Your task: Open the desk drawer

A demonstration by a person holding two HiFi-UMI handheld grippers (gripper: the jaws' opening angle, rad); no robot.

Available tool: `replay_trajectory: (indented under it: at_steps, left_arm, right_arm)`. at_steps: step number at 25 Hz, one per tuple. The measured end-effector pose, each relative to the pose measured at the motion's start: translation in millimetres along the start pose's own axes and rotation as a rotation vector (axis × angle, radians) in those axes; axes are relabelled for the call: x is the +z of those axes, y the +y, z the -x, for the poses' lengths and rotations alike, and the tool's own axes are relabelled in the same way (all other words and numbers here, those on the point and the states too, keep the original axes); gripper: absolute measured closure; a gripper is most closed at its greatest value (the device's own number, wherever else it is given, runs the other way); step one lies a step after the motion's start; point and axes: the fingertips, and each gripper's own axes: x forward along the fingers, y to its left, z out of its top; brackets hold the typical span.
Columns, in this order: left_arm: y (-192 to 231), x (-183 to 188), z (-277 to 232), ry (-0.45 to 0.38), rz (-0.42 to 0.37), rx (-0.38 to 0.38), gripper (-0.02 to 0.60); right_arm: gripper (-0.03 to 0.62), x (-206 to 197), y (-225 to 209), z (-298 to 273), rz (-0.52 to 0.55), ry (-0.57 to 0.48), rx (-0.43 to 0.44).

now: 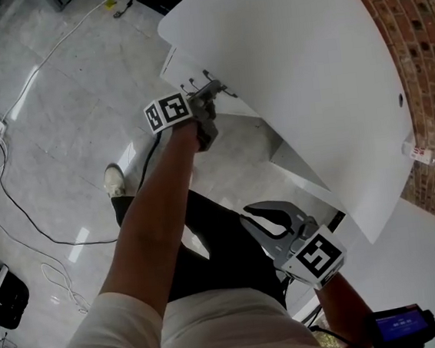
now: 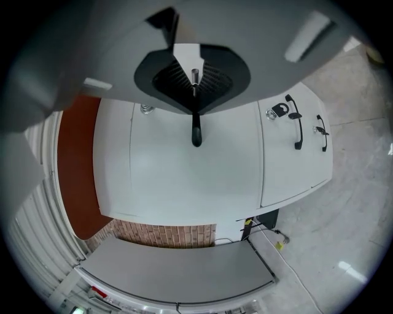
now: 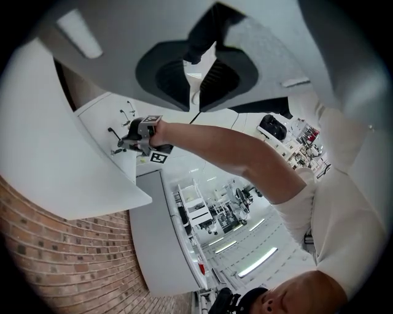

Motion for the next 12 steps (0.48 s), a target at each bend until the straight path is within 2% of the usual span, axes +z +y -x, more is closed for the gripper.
replay_trajectory:
  at_steps: [12]
  left_arm:
    - [3, -11, 28, 0.021, 0.010, 0.049, 0.557]
  right_arm:
    - [0.559, 9, 10, -3, -0.006, -0.029, 0.021]
